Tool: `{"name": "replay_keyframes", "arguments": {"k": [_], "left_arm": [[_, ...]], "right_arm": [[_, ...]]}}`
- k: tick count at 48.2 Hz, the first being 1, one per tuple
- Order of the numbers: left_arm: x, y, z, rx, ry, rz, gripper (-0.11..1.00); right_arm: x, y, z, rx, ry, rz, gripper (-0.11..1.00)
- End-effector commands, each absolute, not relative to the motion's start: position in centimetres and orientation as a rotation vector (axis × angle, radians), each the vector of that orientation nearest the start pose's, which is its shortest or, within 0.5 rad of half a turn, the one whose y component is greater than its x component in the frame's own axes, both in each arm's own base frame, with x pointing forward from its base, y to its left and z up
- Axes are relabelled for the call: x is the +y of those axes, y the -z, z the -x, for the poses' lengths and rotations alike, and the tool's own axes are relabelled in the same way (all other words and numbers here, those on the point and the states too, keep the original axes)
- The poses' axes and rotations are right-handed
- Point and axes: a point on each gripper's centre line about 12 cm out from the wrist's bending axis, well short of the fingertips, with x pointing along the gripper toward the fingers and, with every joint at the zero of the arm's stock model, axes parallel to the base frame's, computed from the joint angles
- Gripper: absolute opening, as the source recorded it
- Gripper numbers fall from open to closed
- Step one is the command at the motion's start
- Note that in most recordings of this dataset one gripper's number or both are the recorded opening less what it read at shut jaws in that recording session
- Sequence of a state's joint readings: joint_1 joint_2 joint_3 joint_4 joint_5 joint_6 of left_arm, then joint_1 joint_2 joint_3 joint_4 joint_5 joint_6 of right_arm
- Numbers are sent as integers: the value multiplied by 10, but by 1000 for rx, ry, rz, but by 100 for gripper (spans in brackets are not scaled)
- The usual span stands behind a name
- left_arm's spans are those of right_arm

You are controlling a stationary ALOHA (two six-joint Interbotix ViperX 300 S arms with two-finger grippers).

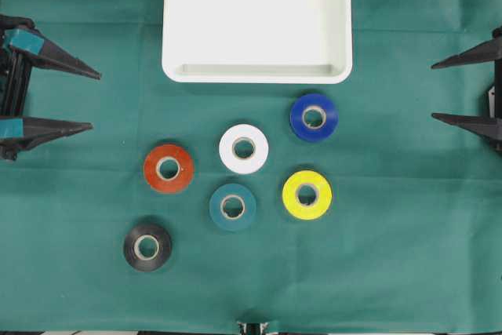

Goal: Put the tape into the white case with the left arm.
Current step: 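Move the left gripper from rest toward the teal tape roll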

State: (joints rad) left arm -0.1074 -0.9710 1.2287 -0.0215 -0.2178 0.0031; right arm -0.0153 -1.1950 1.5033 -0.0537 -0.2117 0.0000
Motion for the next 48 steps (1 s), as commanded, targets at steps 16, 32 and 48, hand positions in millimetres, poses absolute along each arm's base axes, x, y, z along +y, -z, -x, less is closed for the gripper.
{"name": "replay_keyframes", "arguments": {"k": [16, 32, 48], "left_arm": [[-22, -263, -203, 72, 104, 20, 92], [-26, -254, -222, 147, 114, 16, 92], [-32, -248, -236, 218, 128, 13, 91]], "right_arm": [[-2, -156, -138, 267, 11, 0, 86], [-1, -151, -136, 276, 11, -22, 86], [-1, -148, -134, 255, 8, -14, 86]]}}
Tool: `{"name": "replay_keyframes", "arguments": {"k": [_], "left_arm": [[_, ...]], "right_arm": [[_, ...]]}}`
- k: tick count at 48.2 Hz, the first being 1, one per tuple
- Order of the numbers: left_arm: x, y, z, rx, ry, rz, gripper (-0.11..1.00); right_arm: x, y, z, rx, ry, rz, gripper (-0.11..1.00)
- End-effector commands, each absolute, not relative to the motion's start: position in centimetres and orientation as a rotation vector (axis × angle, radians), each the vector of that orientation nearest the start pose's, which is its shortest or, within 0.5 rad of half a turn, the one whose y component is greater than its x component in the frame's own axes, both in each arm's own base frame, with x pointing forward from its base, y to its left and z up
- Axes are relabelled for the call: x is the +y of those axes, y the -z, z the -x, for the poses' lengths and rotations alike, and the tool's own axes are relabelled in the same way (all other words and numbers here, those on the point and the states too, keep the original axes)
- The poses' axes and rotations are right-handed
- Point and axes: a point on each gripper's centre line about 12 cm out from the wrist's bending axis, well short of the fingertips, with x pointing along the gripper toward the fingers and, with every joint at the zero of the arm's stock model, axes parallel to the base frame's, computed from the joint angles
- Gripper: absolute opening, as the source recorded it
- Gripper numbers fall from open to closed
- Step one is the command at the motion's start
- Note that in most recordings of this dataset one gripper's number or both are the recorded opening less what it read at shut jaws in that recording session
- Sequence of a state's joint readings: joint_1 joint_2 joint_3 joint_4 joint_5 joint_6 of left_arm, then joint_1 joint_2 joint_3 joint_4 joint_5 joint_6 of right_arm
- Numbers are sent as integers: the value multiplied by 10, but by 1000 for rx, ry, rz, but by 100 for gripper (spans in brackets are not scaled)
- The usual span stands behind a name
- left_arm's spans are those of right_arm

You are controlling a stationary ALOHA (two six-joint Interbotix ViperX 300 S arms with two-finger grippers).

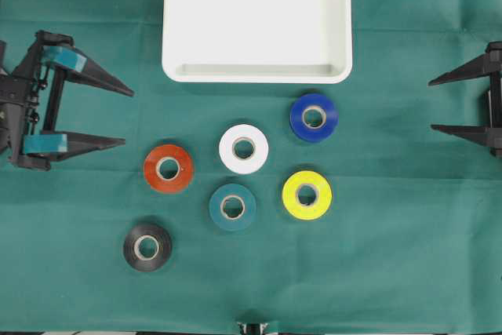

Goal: Put the tape into the white case with the left arm.
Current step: 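Move the left gripper from rest toward the teal tape roll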

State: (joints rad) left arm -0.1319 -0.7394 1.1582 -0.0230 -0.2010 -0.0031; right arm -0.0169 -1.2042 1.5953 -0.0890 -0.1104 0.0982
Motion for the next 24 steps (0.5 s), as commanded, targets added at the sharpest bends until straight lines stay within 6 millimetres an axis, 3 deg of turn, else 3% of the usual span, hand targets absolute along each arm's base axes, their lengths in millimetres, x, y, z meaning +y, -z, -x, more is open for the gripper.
{"name": "replay_keyframes", "arguments": {"k": [1, 24], "left_arm": [[-32, -248, -238, 227, 128, 13, 92], [-45, -233, -274, 376, 154, -1, 92]], "right_arm": [[-1, -147, -134, 255, 7, -14, 86], [-1, -148, -133, 241, 7, -14, 86]]}}
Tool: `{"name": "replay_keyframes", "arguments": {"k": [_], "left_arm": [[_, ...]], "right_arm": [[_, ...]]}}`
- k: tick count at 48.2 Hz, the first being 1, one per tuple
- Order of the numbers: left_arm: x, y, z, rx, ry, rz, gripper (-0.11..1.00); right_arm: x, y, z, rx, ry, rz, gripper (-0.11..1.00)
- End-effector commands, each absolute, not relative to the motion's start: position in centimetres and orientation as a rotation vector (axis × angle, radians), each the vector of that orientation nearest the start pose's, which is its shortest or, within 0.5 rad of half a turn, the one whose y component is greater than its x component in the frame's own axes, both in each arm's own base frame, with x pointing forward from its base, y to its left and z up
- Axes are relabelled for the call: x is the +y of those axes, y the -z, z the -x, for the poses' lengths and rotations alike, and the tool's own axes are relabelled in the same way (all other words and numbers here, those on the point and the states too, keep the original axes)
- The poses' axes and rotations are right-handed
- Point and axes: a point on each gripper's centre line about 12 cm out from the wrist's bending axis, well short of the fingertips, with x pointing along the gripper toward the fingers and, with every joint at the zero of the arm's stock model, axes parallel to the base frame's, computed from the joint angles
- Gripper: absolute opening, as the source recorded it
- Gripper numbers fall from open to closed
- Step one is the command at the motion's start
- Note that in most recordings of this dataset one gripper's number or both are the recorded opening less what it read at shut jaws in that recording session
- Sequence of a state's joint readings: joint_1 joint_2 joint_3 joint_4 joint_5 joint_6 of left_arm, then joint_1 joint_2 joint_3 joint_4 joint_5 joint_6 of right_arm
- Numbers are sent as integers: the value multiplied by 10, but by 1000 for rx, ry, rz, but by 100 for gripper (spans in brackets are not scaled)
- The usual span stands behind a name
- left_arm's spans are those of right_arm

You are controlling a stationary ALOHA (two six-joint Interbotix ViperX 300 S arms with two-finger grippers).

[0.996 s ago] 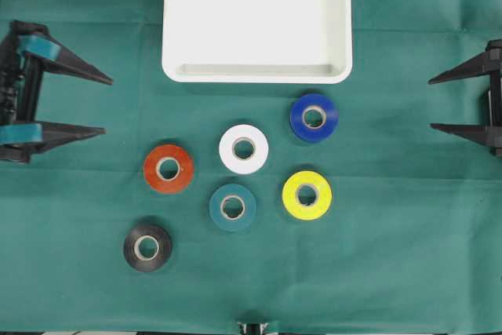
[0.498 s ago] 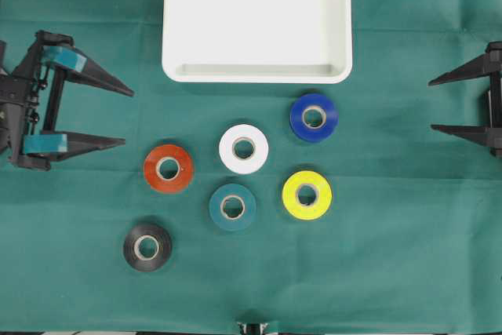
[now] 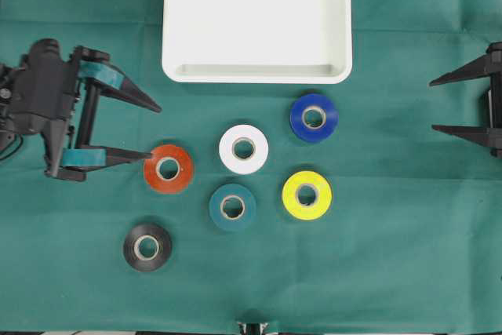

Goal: Put the tape into the white case with the left arm.
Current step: 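Move the left gripper from rest toward the teal tape roll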

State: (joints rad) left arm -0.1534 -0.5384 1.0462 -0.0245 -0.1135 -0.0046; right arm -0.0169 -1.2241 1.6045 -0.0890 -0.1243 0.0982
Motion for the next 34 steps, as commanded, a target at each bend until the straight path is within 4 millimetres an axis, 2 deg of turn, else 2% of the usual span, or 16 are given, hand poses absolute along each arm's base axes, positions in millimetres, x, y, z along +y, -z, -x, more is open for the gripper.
{"name": "replay_keyframes", "arguments": {"k": [1, 34], "left_arm": [[-46, -233, -276, 377, 155, -2, 92], [-77, -213, -315, 504, 226, -30, 92]], "right_arm": [[-1, -148, -133, 241, 7, -14, 86], [-1, -148, -133, 241, 6, -13, 86]]}}
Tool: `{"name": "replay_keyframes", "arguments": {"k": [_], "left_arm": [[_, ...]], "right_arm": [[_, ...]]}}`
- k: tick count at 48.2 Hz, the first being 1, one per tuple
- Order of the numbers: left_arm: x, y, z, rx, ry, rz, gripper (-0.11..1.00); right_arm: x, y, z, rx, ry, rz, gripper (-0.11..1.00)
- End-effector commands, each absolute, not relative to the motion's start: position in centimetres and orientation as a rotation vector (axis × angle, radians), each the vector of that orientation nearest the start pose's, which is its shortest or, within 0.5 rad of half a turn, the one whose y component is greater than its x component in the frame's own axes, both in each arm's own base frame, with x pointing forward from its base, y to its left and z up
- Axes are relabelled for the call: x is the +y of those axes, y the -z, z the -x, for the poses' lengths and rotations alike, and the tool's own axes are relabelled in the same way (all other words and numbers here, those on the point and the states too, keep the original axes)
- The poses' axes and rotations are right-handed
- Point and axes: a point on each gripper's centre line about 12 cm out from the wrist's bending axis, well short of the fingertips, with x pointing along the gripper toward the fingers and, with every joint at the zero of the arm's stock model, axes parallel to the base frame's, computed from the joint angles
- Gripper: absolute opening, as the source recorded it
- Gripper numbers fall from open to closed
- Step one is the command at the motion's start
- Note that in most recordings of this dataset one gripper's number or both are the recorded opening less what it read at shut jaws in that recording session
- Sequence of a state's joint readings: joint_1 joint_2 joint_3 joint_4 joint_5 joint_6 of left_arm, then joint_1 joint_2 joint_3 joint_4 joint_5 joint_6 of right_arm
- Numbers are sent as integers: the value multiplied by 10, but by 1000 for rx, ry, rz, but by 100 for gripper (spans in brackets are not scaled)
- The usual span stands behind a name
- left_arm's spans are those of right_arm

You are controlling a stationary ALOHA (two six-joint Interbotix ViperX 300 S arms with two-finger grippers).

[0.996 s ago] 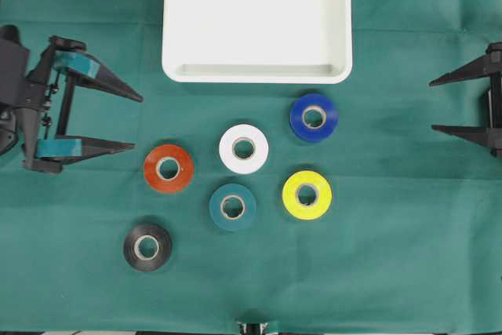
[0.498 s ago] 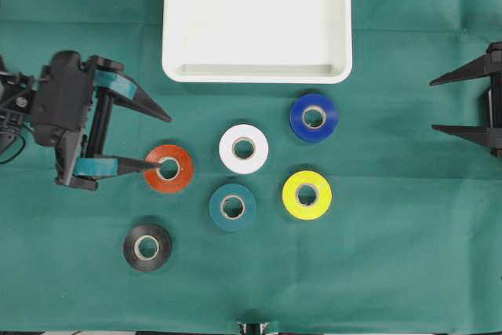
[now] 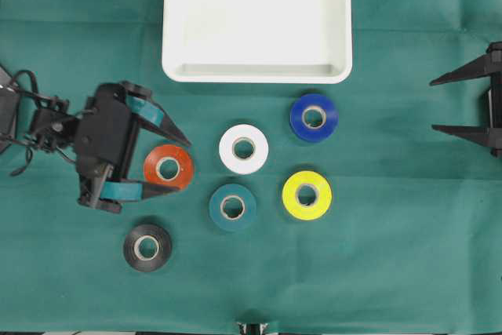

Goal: Put the tape into the white case with the left arm.
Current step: 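Move the left gripper from rest toward the teal tape roll, then lower the left gripper into the teal roll's hole and close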

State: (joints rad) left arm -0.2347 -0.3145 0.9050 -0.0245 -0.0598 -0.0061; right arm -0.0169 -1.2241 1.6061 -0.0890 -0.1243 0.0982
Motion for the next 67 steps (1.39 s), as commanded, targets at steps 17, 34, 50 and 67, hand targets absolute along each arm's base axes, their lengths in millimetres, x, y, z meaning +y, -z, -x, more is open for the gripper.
{"name": "replay_keyframes", "arguments": {"k": [17, 34, 50, 67], "left_arm": [[-82, -198, -335, 550, 225, -37, 91], [-86, -181, -355, 595, 228, -63, 91], [-89, -167, -368, 662, 271, -200, 91], [-97, -157, -402, 688, 293, -258, 91]], "right_arm": [[-1, -148, -133, 241, 6, -13, 86], [-1, -148, -133, 241, 7, -14, 86], [-1, -148, -133, 241, 7, -14, 86], [-1, -148, -133, 241, 7, -14, 86]]}}
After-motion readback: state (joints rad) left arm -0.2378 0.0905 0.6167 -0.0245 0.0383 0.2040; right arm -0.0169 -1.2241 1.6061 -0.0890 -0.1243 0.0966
